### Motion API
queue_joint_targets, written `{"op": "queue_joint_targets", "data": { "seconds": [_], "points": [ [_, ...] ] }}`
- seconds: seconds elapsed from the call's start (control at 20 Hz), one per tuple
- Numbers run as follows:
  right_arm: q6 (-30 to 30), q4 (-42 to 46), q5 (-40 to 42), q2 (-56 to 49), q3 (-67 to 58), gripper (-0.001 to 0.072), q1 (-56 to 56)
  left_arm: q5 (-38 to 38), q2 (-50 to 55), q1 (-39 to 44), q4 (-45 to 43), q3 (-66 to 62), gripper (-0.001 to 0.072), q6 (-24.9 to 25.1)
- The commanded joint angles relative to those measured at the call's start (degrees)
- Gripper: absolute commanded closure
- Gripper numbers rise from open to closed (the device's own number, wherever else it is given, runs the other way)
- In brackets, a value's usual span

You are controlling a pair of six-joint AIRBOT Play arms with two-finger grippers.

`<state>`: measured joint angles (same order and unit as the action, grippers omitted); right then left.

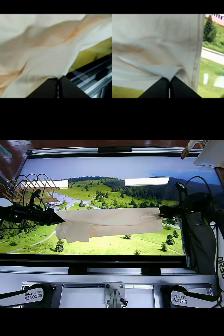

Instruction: Fold the shirts.

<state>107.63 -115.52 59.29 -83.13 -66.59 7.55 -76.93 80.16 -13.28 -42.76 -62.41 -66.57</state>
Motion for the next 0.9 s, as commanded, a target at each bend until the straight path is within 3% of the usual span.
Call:
{"op": "queue_joint_targets", "data": {
  "seconds": [0.0, 0.1, 0.3, 0.35, 0.4, 0.45, 0.5, 0.6, 0.65, 0.85],
  "points": [
    [-5.3, 3.9, -5.0, -4.6, -2.0, 0.065, -1.7, 1.4, 6.7, 0.0, 2.7, -4.6, 0.0677, -3.0],
    [-6.6, 6.1, -4.8, -6.1, -2.0, 0.065, -1.7, 3.7, 9.2, 0.0, 2.7, -4.6, 0.0677, -6.5],
    [-7.4, 5.6, -5.7, -6.7, -2.0, 0.0649, -1.7, 4.8, 11.6, 0.1, 2.7, -4.6, 0.0675, -6.7],
    [-8.2, 5.6, -5.4, -6.7, -2.0, 0.0649, -1.7, 4.9, 11.5, 0.1, 2.7, -4.6, 0.064, -6.8],
    [-8.5, 5.6, -4.6, -6.7, -2.0, 0.0628, -1.7, 4.4, 11.5, 0.1, 2.8, -4.6, 0.044, -6.8],
    [-8.4, 5.7, -3.0, -6.7, -2.0, 0.046, -1.7, 3.0, 11.5, 0.1, 2.7, -4.6, 0.0145, -6.8],
    [-8.3, 6.8, -1.7, -6.7, -2.0, 0.0218, -1.7, 1.2, 11.5, -0.1, 2.7, -4.6, 0.0015, -6.8],
    [-8.4, 9.4, 0.2, -6.6, -2.0, 0.0155, -1.2, -2.9, 11.4, -0.6, 2.7, -4.6, 0.002, -6.8],
    [-8.6, 7.8, 0.1, -6.6, -2.0, 0.0085, -0.3, -5.0, 11.1, -0.8, 2.7, -4.6, 0.0034, -6.6],
    [-6.8, -6.7, -2.6, -7.1, -2.0, 0.0082, 5.3, -8.2, 8.8, -0.8, 2.7, -4.6, 0.0034, -5.9]
  ]
}}
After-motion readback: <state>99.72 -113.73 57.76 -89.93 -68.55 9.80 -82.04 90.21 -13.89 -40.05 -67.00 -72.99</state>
